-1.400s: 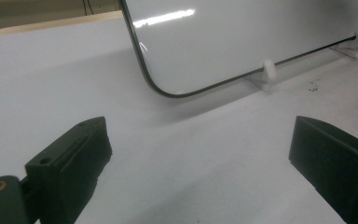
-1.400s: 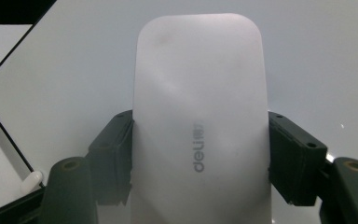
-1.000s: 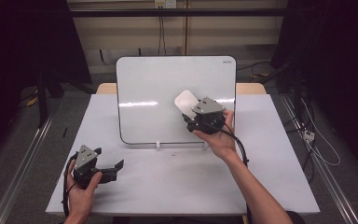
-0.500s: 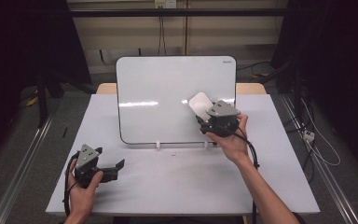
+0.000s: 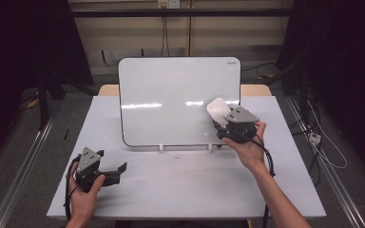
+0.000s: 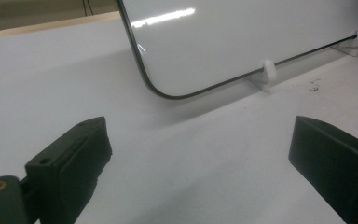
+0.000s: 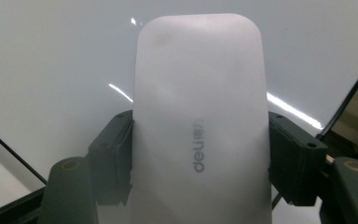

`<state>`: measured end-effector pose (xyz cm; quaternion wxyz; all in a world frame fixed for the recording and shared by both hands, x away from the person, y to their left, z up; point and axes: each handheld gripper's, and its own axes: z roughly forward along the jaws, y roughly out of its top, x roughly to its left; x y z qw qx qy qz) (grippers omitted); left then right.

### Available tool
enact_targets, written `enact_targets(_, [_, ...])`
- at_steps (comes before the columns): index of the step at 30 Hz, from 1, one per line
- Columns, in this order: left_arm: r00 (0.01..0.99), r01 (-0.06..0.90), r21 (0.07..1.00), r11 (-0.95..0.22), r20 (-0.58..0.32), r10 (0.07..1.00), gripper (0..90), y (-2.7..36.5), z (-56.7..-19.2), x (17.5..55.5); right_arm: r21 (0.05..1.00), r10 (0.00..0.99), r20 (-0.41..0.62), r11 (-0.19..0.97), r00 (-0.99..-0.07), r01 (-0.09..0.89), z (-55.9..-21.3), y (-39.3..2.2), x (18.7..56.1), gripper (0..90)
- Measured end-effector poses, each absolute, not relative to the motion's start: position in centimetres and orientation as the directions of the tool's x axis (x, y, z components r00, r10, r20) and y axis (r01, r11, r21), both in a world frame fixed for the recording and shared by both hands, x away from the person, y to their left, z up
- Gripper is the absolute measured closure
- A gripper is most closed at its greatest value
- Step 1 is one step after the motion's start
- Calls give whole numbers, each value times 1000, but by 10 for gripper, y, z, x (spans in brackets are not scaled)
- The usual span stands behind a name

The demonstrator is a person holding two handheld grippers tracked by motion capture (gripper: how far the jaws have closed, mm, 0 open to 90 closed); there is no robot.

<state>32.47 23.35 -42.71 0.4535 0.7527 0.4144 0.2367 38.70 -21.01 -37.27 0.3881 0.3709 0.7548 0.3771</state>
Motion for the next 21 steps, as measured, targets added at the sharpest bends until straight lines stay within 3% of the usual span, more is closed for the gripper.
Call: enact_targets(21, [542, 407, 880, -246, -16, 840, 50, 234, -426, 325, 825, 848, -329, 473, -417, 311, -392, -207, 397, 314])
